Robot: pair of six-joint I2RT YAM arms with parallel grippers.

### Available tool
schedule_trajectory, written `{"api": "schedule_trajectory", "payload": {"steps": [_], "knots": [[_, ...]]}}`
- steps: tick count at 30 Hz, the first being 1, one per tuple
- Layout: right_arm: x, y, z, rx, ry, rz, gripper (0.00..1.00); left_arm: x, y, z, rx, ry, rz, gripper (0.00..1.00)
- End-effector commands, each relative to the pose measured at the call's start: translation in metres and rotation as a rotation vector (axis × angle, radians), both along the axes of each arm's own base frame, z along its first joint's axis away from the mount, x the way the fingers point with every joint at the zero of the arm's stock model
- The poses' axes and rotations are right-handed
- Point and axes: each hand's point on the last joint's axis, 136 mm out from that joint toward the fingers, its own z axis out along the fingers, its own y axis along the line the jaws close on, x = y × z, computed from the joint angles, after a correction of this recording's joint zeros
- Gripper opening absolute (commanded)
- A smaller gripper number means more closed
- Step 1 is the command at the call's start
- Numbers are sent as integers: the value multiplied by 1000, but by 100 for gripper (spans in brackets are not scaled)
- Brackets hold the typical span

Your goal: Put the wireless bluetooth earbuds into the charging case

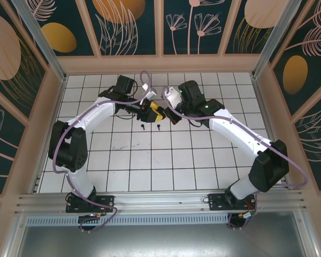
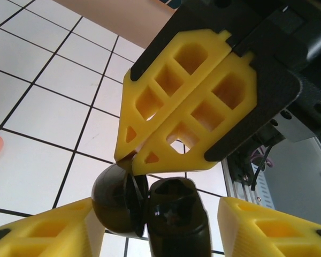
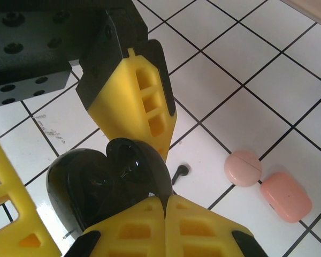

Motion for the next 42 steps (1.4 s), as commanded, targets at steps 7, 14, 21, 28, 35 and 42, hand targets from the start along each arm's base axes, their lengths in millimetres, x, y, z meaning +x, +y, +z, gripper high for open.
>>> {"api": "schedule_trajectory", "payload": {"steps": [7, 14, 21, 28, 35, 42], "knots": [[5, 6, 10, -2, -29, 7, 0, -2, -4, 6, -28, -9, -42, 31], [16, 1, 32, 32, -67, -73, 46, 2, -5, 8, -39, -29, -12, 9], [1, -18, 63, 187, -29, -147, 58, 43, 19, 33, -102, -164, 284, 0], [-6, -28, 32, 258, 101, -284, 59, 74, 66, 63, -153, -320, 662, 0], [8, -6, -29, 214, 263, -361, 58, 69, 121, 89, -235, -482, 994, 0], [24, 43, -84, 120, 377, -355, 56, 54, 151, 100, -325, -525, 1144, 0]]}}
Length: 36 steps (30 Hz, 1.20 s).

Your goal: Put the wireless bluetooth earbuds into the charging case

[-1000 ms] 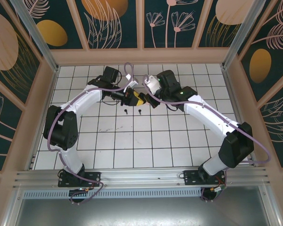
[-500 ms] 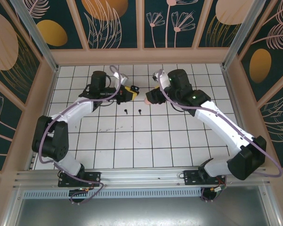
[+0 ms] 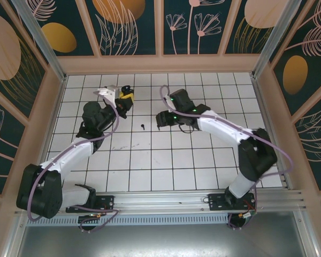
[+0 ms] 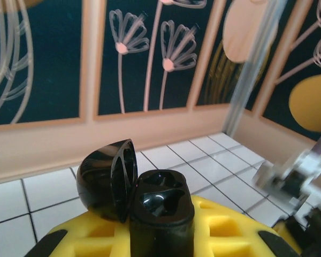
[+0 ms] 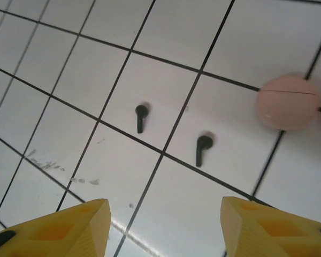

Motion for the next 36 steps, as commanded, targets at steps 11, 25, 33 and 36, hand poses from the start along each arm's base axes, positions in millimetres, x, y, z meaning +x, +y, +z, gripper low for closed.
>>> {"api": "schedule_trajectory", "payload": {"steps": [11, 25, 33, 36], "knots": [[36, 69, -72, -203, 100, -62, 52, -3, 59, 39, -201, -132, 211, 0], [42, 91, -105, -335, 111, -71, 45, -9, 75, 49, -278, -156, 232, 0], [38, 98, -115, -351, 123, -63, 42, -11, 77, 49, -286, -161, 238, 0], [36, 100, -118, -355, 127, -57, 39, -11, 77, 48, -287, -159, 238, 0]]}}
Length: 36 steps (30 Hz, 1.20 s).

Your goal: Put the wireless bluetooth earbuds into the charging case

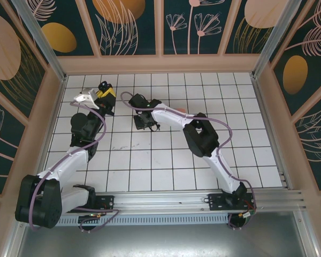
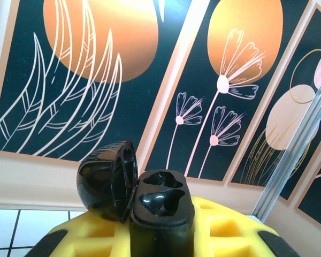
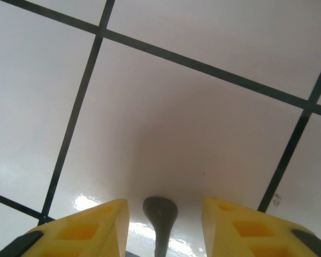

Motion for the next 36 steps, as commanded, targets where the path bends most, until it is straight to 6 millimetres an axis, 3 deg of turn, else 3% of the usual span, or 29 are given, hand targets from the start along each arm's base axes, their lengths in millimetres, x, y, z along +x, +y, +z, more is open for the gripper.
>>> {"api": "schedule_trajectory", "payload": {"steps": [1, 19, 27, 32, 36], "knots": [[-4, 2, -6, -28, 13, -11, 40, -7, 5, 16, -30, -60, 8, 0], [-5, 2, -19, -41, 24, -11, 34, -8, 4, 14, -37, -58, -4, 0], [-4, 4, -15, -31, 13, -9, 21, -9, 1, 16, -41, -57, -24, 0], [1, 3, 6, -1, -28, -14, 17, -11, -3, 20, -19, -59, -45, 0], [7, -3, 41, 47, -92, -32, 17, -14, -12, 26, 27, -70, -87, 0]]}}
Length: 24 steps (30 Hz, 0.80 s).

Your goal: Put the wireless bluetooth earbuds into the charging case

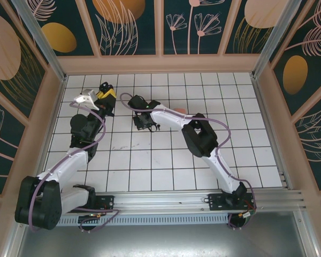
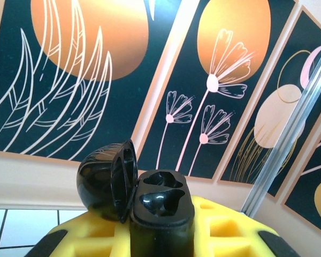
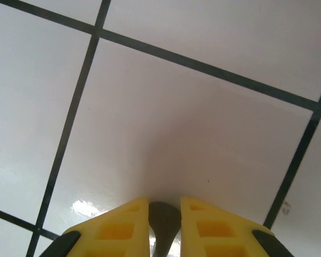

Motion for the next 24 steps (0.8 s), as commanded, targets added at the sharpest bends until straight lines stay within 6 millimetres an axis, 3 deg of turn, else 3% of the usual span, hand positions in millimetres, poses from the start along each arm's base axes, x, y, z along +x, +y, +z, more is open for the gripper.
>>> {"api": "schedule_trajectory", "payload": {"steps": [1, 8, 15, 24], "knots": [[10, -5, 56, 67, -97, -19, 17, -7, -7, 26, 44, -71, -50, 0], [17, -33, 116, 122, -206, -43, 17, -12, -27, 27, 109, -75, -157, 0], [19, -82, 170, 170, -319, -100, 16, -25, -44, 18, 142, -155, -252, 0], [3, -138, 247, 228, -503, -152, 17, -54, -94, -21, 359, -287, -358, 0]]}}
